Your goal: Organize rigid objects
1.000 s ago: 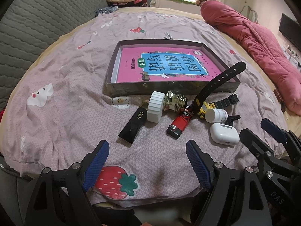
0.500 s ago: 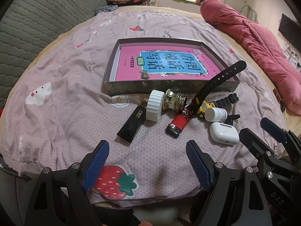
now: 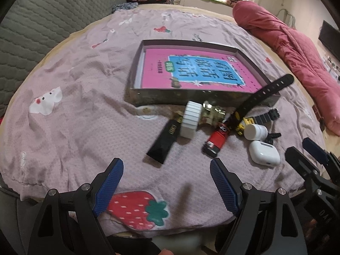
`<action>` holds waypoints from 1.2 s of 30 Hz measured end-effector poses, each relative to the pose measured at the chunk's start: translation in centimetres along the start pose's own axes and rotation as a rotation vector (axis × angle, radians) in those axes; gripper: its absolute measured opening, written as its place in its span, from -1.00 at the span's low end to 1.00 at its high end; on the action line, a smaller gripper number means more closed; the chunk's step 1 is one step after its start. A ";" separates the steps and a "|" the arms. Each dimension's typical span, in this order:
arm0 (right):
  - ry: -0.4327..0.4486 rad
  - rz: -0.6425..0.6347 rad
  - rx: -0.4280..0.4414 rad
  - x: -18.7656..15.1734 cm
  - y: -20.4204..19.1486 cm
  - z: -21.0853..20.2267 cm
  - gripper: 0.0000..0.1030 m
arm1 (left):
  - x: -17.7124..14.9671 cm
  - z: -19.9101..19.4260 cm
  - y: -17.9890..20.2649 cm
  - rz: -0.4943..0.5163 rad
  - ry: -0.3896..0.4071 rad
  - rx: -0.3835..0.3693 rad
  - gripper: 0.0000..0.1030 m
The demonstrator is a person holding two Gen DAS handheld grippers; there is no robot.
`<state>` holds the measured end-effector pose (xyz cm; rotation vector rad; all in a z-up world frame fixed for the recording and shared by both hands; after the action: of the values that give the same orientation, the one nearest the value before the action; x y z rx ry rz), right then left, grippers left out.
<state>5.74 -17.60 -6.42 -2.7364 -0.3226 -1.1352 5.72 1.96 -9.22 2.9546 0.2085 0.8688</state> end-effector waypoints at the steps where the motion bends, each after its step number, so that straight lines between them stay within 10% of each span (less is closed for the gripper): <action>1: 0.001 0.004 -0.002 0.0 0.2 0.0 0.33 | 0.0 0.1 -0.3 -0.007 -0.003 0.000 0.64; 21: 0.082 0.021 -0.057 2.2 3.5 -0.5 0.33 | 1.2 1.5 -2.0 0.026 0.020 0.041 0.64; 36: -0.035 0.006 0.022 -0.3 1.4 1.6 0.33 | 1.2 3.0 -1.9 0.014 0.000 0.011 0.64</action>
<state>6.94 -18.61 -7.87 -2.7389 -0.3301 -1.0762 8.11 3.92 -11.27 2.9698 0.1941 0.8718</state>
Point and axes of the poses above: each gripper's, at about its wrist camera, not at the fingertips, and z roughly the way its jaws point, y to its right, x to its top, the point moved 9 cm from there along z, roughly the way its jaws point, and after that the axes turned 1 degree about -z, right-handed, at the moved point
